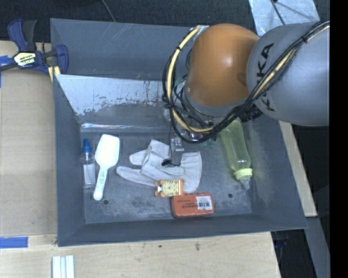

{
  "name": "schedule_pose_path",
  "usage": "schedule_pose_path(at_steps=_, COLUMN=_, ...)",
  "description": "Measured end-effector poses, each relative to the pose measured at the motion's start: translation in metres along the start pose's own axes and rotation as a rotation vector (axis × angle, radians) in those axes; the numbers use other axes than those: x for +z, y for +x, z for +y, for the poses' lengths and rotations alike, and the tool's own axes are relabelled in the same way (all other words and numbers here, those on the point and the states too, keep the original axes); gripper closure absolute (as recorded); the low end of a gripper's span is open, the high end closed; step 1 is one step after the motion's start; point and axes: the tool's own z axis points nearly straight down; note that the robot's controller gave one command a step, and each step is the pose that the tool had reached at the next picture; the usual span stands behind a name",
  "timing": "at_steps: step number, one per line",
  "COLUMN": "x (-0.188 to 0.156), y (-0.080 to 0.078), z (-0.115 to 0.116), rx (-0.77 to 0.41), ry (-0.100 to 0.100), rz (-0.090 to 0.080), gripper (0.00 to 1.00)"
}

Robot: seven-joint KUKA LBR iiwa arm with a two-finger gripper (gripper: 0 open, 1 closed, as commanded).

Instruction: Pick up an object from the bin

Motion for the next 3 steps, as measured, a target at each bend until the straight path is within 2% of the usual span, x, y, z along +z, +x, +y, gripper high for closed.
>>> schedule_pose_path(at_steps=1, x=0.033, y=-0.006, z=-0.007, rx=0.014, ry=-0.002, rz=-0.011, gripper=0.00)
schedule_pose_path(at_steps=2, x=0.091, y=-0.012, z=-0.009, rx=0.122, ry=0.000, rz=-0.002, gripper=0.00)
schedule_pose_path(at_steps=3, x=0.118, y=0.014, z=-0.018, rx=0.134, ry=0.000, rz=-0.003, gripper=1.00)
